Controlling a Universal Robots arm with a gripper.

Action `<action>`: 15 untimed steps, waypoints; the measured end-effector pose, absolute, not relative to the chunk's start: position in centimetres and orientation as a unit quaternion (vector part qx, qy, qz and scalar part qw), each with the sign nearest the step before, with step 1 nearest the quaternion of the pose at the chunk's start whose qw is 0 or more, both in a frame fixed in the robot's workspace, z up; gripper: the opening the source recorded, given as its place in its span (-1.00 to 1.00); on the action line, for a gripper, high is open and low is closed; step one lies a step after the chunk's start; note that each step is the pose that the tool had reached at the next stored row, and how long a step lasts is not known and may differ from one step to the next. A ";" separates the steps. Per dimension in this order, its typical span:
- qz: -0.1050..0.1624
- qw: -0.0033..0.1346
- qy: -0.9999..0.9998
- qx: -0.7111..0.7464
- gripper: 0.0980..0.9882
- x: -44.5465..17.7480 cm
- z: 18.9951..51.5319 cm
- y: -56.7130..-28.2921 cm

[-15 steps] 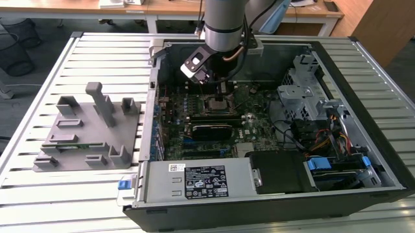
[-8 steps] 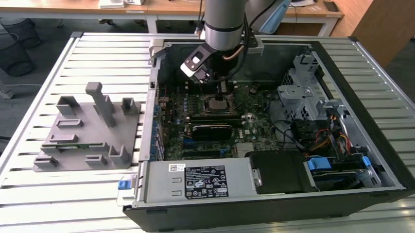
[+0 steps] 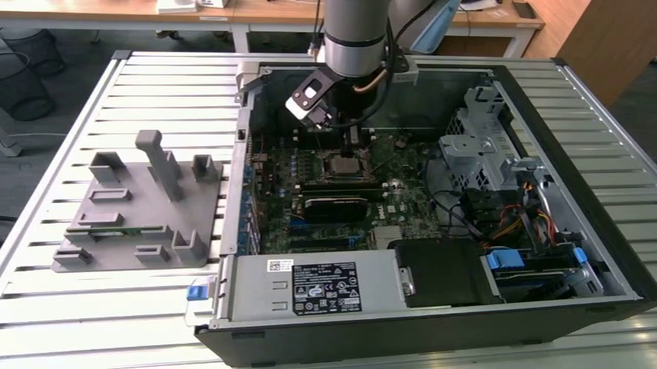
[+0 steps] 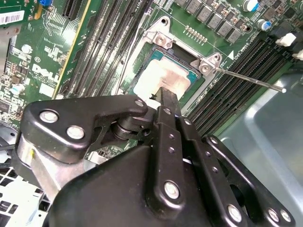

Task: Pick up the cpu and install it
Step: 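Close the cpu cover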

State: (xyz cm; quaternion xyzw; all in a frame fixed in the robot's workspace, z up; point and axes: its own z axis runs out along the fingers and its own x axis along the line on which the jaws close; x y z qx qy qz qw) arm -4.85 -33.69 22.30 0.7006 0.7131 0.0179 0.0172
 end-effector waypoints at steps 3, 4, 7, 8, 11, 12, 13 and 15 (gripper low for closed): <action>0.018 0.017 0.713 0.701 -0.98 -4.9 22.6 -33.7; 0.018 0.017 0.713 0.701 -0.98 -4.9 22.7 -33.7; 0.018 0.017 0.713 0.701 -0.98 -4.9 23.1 -33.7; 0.018 0.017 0.713 0.701 -0.98 -4.8 23.2 -33.7; 0.018 0.017 0.713 0.701 -0.98 -4.9 24.1 -33.7; 0.017 0.017 0.713 0.701 -0.98 -4.9 24.6 -33.7; 0.017 0.017 0.713 0.701 -0.98 -4.9 25.0 -33.7; 0.017 0.017 0.713 0.701 -0.98 -4.8 25.9 -33.7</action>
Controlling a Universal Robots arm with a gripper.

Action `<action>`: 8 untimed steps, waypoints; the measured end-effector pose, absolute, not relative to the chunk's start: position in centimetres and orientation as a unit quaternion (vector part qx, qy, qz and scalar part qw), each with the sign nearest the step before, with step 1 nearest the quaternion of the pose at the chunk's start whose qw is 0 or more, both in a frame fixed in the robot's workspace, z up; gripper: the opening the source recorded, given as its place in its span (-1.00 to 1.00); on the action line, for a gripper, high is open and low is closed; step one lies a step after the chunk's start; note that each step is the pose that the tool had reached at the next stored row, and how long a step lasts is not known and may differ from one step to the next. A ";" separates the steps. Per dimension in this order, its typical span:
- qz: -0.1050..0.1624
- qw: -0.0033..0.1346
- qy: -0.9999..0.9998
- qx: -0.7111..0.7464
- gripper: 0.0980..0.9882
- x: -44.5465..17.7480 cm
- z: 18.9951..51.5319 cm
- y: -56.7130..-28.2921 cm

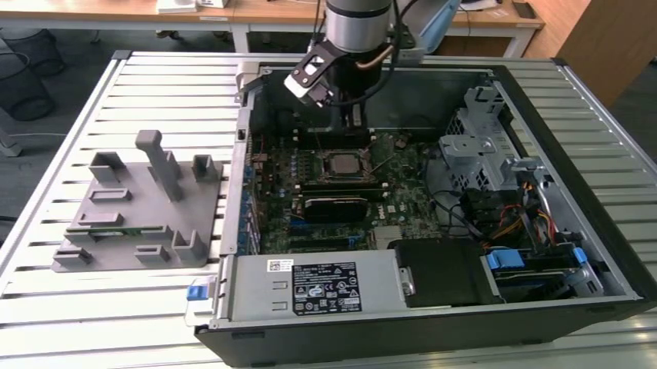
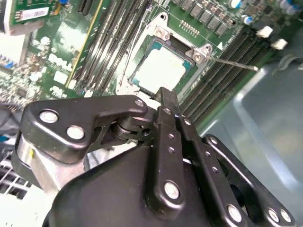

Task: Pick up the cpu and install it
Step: 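Close the cpu cover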

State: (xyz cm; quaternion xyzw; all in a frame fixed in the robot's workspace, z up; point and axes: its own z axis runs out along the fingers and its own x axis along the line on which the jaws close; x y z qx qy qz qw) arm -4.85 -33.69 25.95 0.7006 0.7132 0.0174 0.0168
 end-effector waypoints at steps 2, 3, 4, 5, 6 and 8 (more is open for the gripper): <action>0.017 0.017 0.713 0.701 -0.98 -4.9 26.9 -33.7; 0.017 0.017 0.713 0.701 -0.98 -4.9 27.2 -33.7; 0.017 0.017 0.713 0.700 -0.98 -4.8 27.2 -33.7; 0.017 0.017 0.713 0.701 -0.98 -4.8 27.2 -33.8; 0.017 0.017 0.713 0.701 -0.98 -4.9 27.2 -33.8; 0.017 0.017 0.713 0.701 -0.98 -4.8 27.2 -34.0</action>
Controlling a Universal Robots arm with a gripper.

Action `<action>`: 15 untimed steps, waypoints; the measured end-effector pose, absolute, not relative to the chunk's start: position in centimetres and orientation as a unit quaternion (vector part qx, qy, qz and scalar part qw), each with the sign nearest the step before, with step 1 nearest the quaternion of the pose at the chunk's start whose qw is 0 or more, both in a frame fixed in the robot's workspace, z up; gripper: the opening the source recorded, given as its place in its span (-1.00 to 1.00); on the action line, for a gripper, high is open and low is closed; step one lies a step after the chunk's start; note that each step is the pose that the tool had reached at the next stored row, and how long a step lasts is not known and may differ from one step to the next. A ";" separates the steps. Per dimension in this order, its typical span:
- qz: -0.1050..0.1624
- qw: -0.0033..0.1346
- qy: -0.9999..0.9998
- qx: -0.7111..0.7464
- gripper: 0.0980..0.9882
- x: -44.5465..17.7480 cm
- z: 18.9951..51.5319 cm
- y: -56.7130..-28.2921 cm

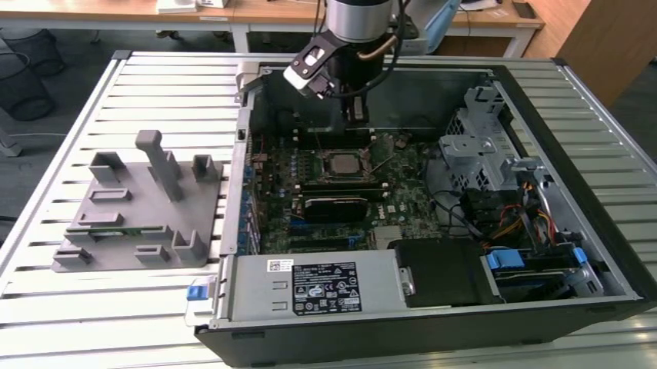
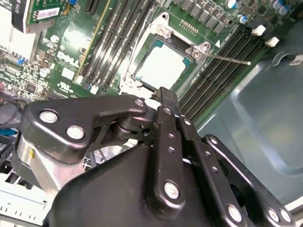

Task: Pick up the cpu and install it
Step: 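Close the cpu cover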

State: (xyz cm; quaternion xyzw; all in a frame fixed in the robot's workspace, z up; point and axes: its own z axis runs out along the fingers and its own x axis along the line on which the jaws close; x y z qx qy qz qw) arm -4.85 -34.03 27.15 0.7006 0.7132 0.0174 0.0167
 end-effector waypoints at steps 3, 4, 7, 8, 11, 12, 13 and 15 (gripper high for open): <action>0.017 0.016 0.713 0.701 -0.98 -4.8 27.1 -34.4; 0.016 0.015 0.713 0.701 -0.98 -4.7 27.1 -34.5; 0.012 0.012 0.713 0.701 -0.98 -3.9 27.1 -34.5; 0.012 0.011 0.713 0.701 -0.98 -3.8 27.1 -34.5; 0.013 0.010 0.716 0.698 -0.98 -3.3 27.1 -34.5; 0.013 0.010 0.716 0.698 -0.98 -3.1 27.2 -34.5; 0.013 0.009 0.717 0.697 -0.98 -2.9 27.1 -34.5; 0.013 0.009 0.717 0.697 -0.98 -2.8 27.1 -34.5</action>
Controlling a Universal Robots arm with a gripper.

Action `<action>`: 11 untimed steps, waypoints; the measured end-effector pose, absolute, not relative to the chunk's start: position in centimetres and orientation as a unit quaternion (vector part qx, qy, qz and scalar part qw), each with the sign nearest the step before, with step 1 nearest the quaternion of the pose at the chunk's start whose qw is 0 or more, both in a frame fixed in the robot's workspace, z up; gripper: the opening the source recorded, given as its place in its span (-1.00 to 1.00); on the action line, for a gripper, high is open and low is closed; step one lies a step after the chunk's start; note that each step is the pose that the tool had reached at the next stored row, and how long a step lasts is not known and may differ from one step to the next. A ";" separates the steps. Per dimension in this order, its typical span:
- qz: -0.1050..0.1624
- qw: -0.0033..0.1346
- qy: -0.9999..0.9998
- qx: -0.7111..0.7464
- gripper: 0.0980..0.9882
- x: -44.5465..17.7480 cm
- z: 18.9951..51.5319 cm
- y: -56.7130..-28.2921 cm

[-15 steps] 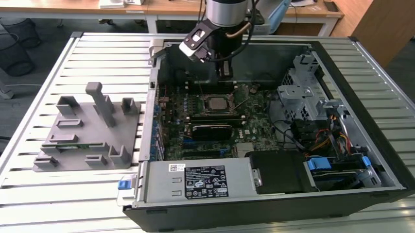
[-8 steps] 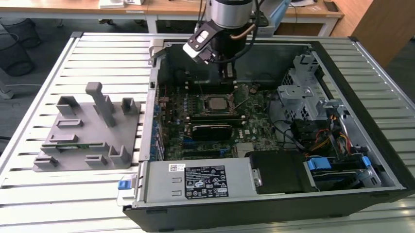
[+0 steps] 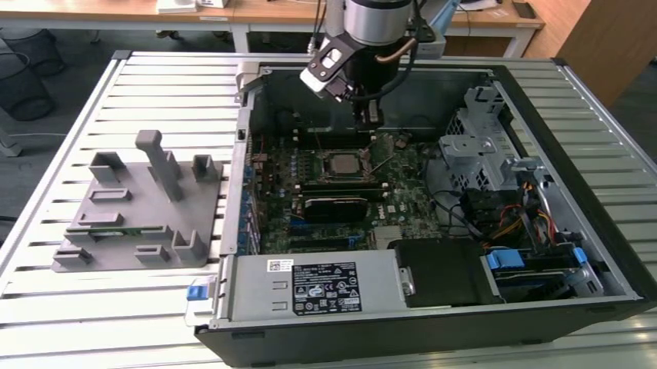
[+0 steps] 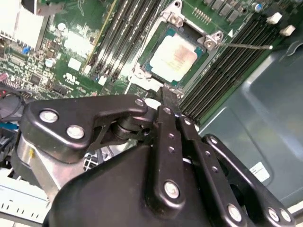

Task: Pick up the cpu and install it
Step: 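Close the cpu cover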

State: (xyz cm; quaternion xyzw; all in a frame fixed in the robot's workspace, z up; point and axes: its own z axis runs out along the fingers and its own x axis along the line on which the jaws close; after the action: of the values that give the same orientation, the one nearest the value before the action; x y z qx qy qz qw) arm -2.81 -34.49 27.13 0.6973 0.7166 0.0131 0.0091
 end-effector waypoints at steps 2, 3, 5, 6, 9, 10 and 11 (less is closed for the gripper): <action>0.013 0.009 0.717 0.697 -0.98 -2.7 27.1 -34.5; 0.013 0.009 0.717 0.697 -0.98 -2.6 27.1 -34.5; 0.012 0.008 0.717 0.697 -0.98 -2.1 27.1 -34.5; 0.012 0.008 0.717 0.697 -0.98 -1.8 27.1 -34.5; 0.010 0.007 0.717 0.697 -0.98 -1.2 27.1 -34.5; 0.010 0.006 0.717 0.697 -0.98 -1.0 27.1 -34.5; 0.009 0.006 0.717 0.697 -0.98 -0.9 27.1 -34.5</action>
State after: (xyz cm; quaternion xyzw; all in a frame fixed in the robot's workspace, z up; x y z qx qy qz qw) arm -0.89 -34.51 27.10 0.6975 0.7165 0.0095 0.0056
